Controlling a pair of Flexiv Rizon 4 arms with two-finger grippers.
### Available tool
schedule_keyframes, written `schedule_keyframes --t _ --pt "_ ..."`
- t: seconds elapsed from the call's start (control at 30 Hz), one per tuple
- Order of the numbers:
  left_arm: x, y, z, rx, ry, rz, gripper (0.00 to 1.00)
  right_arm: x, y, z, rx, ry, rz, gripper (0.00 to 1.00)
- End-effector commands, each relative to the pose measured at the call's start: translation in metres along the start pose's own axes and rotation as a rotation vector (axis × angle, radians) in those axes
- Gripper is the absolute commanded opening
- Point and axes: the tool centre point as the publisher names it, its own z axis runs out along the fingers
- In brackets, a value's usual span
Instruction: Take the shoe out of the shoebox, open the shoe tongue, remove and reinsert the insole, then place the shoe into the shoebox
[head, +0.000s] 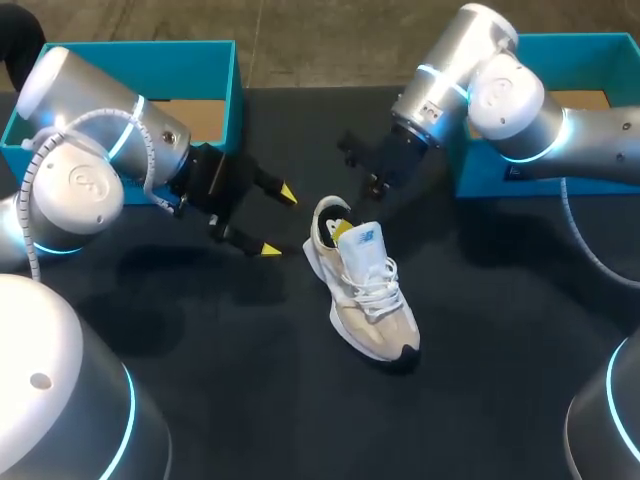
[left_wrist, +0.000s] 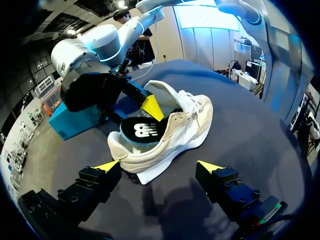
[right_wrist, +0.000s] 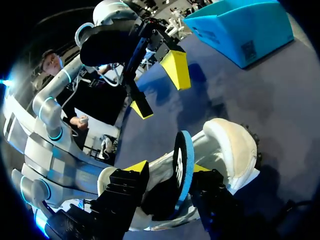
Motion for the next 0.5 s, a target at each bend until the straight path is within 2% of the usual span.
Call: schedule_keyframes --t 0.03,0.3,0.43,0.5 --pt "0.0 0.001 0.001 0.001 -0.001 0.003 1.0 0.007 0.0 -0.006 -0.002 -0.032 -0.001 0.48" --pt "0.002 0.0 0.0 0.001 -0.002 0.005 1.0 0.01 0.01 -0.02 -0.018 -0.086 -0.027 0.5" --pt "0.002 0.0 -0.002 -0.001 -0.006 0.002 1.0 0.014 0.012 -0.029 -0.039 -0.121 -0.035 0.58" --pt "0.002 0.001 -0.002 -0.002 -0.009 0.001 1.0 0.018 0.018 -0.034 -0.06 -0.141 -0.038 0.58"
